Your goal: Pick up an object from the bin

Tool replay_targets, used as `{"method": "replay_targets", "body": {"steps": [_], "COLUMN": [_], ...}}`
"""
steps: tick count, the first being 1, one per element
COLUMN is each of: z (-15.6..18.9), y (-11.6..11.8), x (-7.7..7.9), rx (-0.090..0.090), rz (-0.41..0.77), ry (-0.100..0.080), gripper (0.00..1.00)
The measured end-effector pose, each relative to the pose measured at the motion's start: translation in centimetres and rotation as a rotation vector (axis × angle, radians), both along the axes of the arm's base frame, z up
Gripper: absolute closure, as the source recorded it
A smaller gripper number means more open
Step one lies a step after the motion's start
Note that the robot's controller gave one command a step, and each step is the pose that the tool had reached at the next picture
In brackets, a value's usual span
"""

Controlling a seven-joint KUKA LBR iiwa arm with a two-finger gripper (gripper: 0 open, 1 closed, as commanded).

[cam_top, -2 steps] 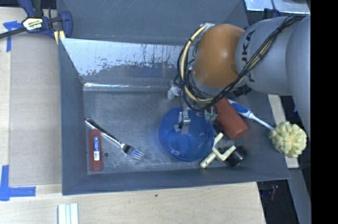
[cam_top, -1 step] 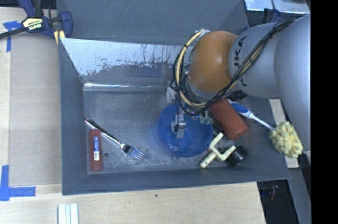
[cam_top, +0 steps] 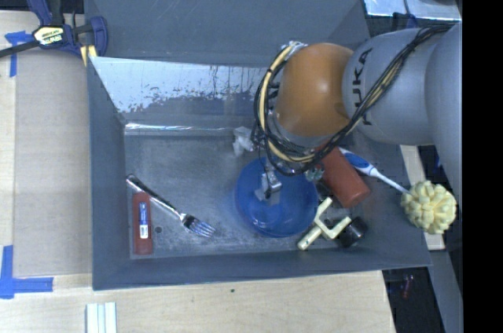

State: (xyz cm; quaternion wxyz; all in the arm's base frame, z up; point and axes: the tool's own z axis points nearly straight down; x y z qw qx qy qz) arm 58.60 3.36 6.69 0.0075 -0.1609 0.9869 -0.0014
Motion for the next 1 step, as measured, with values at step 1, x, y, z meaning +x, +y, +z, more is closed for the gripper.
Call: {"method": "replay_targets", "body": {"steps": [1], "z": [0.27], "y": [0.96], "x": [-0.03], "rx": [-0.003], "rz": [0.209], "ry": [-0.001], "gripper": [0.00]}}
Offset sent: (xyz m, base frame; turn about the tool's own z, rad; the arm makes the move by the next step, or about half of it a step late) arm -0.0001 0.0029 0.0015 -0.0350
